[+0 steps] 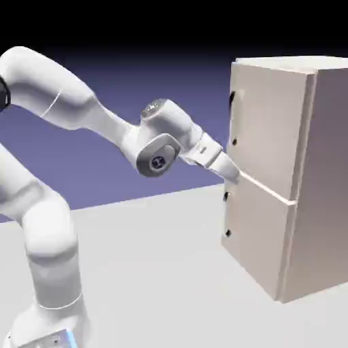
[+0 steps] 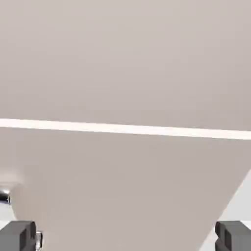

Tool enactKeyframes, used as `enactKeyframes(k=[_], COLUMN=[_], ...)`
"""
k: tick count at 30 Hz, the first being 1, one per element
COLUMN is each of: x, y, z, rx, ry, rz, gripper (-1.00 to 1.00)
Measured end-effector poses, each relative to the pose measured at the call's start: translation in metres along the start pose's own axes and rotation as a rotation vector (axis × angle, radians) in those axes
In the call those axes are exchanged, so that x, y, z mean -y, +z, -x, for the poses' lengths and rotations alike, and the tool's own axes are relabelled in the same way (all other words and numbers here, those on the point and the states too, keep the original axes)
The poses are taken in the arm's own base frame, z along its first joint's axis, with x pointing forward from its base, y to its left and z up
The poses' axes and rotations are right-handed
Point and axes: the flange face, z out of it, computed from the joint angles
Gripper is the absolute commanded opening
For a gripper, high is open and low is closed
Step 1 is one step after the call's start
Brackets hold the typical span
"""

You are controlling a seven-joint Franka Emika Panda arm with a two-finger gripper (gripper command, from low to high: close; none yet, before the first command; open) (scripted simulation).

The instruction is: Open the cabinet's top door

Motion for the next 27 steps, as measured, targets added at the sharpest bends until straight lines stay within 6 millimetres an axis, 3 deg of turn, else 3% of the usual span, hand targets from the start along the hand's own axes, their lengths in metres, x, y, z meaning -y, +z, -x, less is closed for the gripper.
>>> enactKeyframes(k=[8, 14, 20, 27], x=[-0.052, -0.101, -0.151, -0.192], y=[0.098, 0.153, 0.185, 0.196], z=[0.03, 0.059, 0.076, 0.071], rx=[0.243, 0.331, 0.324, 0.2], ry=[0.185, 0.287, 0.359, 0.396], rz=[0.174, 0.344, 0.508, 0.641], gripper=[1.0, 1.0, 1.0, 1.0])
